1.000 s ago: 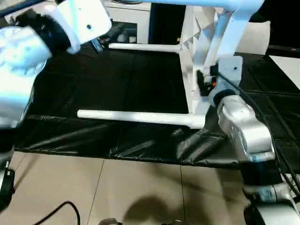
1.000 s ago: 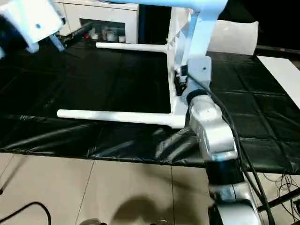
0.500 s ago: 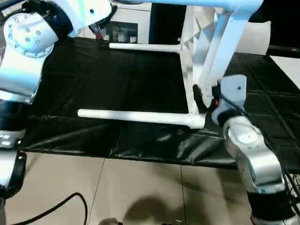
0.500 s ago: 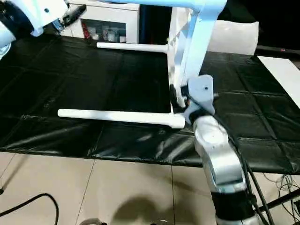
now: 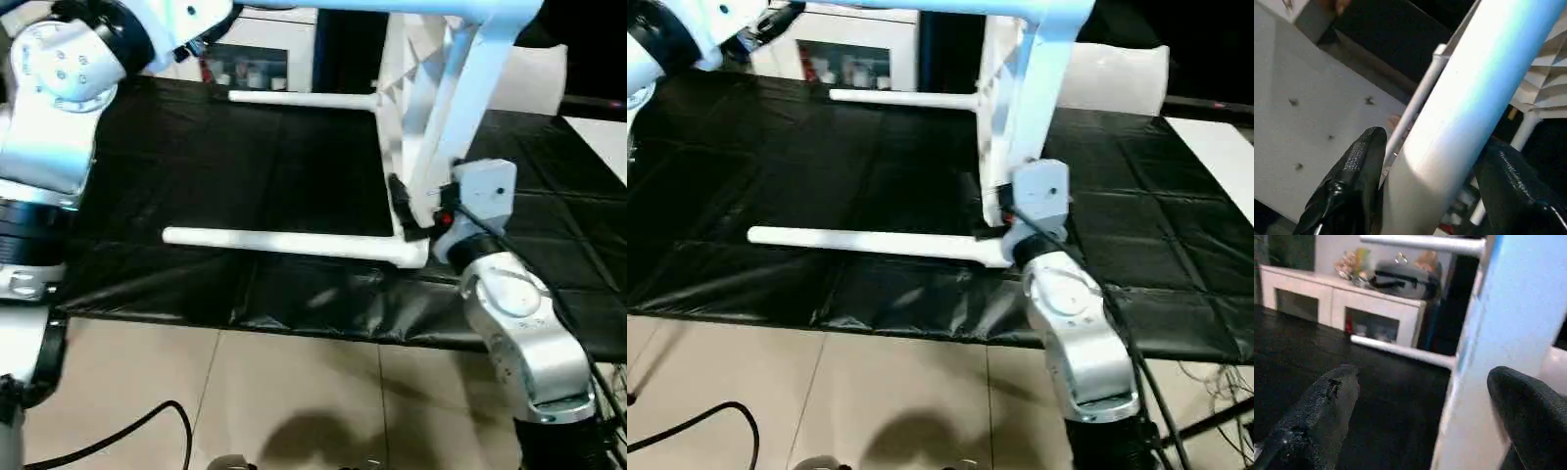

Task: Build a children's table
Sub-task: Flip table

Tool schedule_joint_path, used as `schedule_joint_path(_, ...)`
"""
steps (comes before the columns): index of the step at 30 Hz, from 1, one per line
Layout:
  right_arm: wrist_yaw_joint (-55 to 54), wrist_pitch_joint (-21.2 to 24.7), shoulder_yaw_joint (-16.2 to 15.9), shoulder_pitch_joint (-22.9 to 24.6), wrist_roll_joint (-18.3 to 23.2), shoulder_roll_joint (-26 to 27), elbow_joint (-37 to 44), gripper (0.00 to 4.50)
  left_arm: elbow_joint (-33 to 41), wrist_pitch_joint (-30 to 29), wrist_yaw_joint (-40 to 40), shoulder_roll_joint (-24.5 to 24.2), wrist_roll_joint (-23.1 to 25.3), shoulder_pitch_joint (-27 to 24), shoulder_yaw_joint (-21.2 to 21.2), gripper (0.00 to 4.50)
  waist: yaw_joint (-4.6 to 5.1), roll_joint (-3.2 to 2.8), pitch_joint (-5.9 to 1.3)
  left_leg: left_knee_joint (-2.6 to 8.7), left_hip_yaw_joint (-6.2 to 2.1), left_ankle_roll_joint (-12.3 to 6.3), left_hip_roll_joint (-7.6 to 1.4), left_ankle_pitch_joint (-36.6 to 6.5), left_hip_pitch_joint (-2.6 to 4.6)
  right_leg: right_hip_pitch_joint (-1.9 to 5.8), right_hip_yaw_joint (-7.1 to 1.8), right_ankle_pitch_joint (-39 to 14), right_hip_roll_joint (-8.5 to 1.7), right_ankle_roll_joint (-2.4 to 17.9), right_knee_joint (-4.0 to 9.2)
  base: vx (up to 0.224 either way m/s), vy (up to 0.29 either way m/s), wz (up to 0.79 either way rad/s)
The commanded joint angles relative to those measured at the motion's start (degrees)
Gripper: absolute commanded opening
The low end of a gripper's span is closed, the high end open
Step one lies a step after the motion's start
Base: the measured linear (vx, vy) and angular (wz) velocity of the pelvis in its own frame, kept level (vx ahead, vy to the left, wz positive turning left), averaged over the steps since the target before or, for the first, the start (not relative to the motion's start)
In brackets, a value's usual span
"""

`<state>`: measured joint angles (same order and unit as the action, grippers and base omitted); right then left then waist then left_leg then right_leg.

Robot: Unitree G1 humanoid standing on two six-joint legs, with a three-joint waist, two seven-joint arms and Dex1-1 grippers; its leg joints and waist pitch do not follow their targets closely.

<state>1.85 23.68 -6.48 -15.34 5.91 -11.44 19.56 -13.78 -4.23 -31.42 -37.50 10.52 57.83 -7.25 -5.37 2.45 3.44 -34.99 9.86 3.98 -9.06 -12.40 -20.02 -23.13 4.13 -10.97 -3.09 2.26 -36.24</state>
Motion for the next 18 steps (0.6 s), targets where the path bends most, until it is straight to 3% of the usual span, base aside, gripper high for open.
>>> schedule_joint_path(1,0.71,-0.56,-0.11,0.45,-0.74,-0.26,0.79,4.50,-0.10,-5.43,0.55,3.42,-8.87,0.17,5.18,2.59,-0.06,-0.62,-3.61,4.21,-1.64,2.58,-3.74,-5.59,0.12,3.23,-4.05,-9.35,-5.69,6.34,3.96,0.000,0.000,0.00)
schedule_joint_path(8,2.40,-4.32,0.43,2.87,-0.62,-0.78,1.07,4.50,2.12,-10.39,3.20,7.02,-13.30,-0.54,9.96,2.59,-1.01,-1.12,-3.75,3.83,-1.36,0.38,-3.51,-2.66,-0.35,3.52,-4.14,-7.72,-5.74,6.68,3.76,0.000,0.000,0.00)
schedule_joint_path(14,8.64,-6.94,1.72,8.32,6.89,0.28,2.64,4.50,5.00,-14.48,5.65,10.18,-16.61,-1.26,14.38,2.59,-1.32,-1.69,-3.85,3.65,-1.40,-1.47,-3.40,-2.26,-0.68,3.57,-3.78,-8.79,-5.62,6.94,3.94,0.000,0.000,0.00)
schedule_joint_path(18,11.78,-6.66,2.30,12.04,11.44,1.26,3.21,4.50,5.98,-15.47,6.98,11.34,-17.73,-1.48,16.53,2.59,-1.38,-1.56,-3.76,3.74,-1.45,-2.34,-3.46,-3.99,-0.76,3.41,-3.61,-12.43,-5.64,6.25,4.64,0.000,0.000,0.00)
